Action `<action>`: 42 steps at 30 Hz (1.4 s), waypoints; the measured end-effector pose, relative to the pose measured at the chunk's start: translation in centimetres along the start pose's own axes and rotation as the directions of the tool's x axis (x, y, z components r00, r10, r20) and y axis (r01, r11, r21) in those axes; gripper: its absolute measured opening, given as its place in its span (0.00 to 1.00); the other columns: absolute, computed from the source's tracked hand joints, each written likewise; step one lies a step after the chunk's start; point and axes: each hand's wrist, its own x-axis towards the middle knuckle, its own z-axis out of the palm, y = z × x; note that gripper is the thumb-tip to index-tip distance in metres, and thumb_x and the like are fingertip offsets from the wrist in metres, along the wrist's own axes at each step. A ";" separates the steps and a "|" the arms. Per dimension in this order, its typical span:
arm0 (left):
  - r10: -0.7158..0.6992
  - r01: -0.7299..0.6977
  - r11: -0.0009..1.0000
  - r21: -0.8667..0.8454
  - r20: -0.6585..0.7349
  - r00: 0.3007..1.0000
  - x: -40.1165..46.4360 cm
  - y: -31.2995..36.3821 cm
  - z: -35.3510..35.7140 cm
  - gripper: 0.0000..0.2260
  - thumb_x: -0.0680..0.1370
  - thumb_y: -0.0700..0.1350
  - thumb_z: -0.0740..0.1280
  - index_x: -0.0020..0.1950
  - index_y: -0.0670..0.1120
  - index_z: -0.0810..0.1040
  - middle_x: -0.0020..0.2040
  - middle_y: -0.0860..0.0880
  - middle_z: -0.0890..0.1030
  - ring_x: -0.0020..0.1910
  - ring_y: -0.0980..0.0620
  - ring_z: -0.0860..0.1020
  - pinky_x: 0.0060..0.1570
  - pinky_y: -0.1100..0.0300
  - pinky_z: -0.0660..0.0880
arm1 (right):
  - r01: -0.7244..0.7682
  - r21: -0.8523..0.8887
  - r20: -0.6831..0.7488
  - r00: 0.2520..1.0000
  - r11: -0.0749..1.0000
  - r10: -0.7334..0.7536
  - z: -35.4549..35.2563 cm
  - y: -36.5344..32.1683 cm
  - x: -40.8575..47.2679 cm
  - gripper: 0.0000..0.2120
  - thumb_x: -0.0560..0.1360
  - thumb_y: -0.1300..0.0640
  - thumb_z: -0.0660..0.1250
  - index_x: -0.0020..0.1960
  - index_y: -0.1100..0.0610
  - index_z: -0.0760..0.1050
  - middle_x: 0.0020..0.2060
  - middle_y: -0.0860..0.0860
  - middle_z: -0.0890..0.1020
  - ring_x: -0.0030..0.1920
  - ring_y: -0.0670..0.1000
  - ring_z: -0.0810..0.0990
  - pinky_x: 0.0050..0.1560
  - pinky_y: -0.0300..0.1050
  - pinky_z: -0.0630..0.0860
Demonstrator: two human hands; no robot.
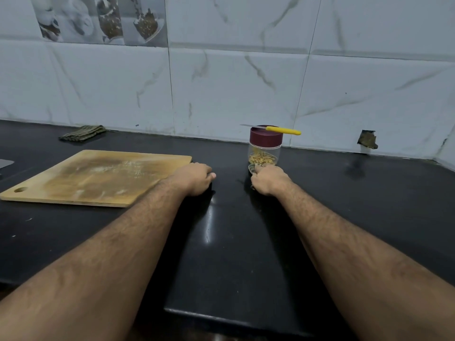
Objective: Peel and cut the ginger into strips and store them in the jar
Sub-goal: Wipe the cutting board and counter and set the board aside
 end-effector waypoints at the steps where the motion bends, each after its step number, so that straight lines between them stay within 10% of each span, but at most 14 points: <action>1: 0.006 -0.006 1.000 0.007 -0.002 1.000 0.2 -0.1 0.0 0.17 0.84 0.51 0.53 0.58 0.43 0.77 0.64 0.44 0.77 0.64 0.43 0.73 0.64 0.49 0.70 | -0.018 0.012 -0.007 1.000 1.000 0.018 0.0 -0.2 0.2 0.27 0.78 0.50 0.55 0.75 0.54 0.64 0.74 0.56 0.66 0.70 0.60 0.67 0.66 0.53 0.68; 9: -0.014 0.013 1.000 -0.006 -0.041 0.999 0.6 -1.4 -0.3 0.16 0.84 0.49 0.53 0.57 0.41 0.77 0.60 0.41 0.79 0.61 0.42 0.75 0.61 0.51 0.71 | 0.190 0.037 -0.157 0.971 0.981 -0.183 1.0 -5.4 -0.9 0.23 0.77 0.57 0.60 0.72 0.51 0.67 0.67 0.57 0.70 0.67 0.61 0.70 0.65 0.53 0.72; 15: -0.037 0.037 0.999 -0.010 -0.040 0.999 0.3 -1.6 -0.4 0.16 0.84 0.48 0.53 0.58 0.40 0.76 0.60 0.41 0.79 0.60 0.42 0.76 0.60 0.51 0.71 | 0.306 -0.074 0.039 0.952 0.949 -0.304 1.5 -8.8 1.1 0.24 0.79 0.55 0.56 0.74 0.47 0.66 0.71 0.54 0.69 0.70 0.59 0.67 0.68 0.53 0.68; 33: 0.088 -0.087 0.996 -0.037 0.025 0.996 -0.6 8.7 0.3 0.18 0.84 0.51 0.53 0.65 0.45 0.75 0.67 0.45 0.76 0.65 0.45 0.74 0.66 0.47 0.69 | -0.224 0.010 -0.052 0.973 0.975 0.224 -3.1 10.7 -4.1 0.26 0.77 0.55 0.57 0.75 0.56 0.66 0.71 0.55 0.69 0.68 0.60 0.70 0.63 0.51 0.70; 42: 0.120 -0.118 0.990 -0.081 0.023 0.992 -4.0 11.1 0.4 0.19 0.84 0.52 0.53 0.66 0.44 0.75 0.66 0.45 0.76 0.65 0.45 0.73 0.66 0.47 0.69 | -0.224 0.083 -0.262 0.935 0.971 0.238 -3.6 10.8 -11.6 0.19 0.75 0.63 0.59 0.64 0.56 0.77 0.60 0.55 0.77 0.60 0.59 0.75 0.55 0.49 0.75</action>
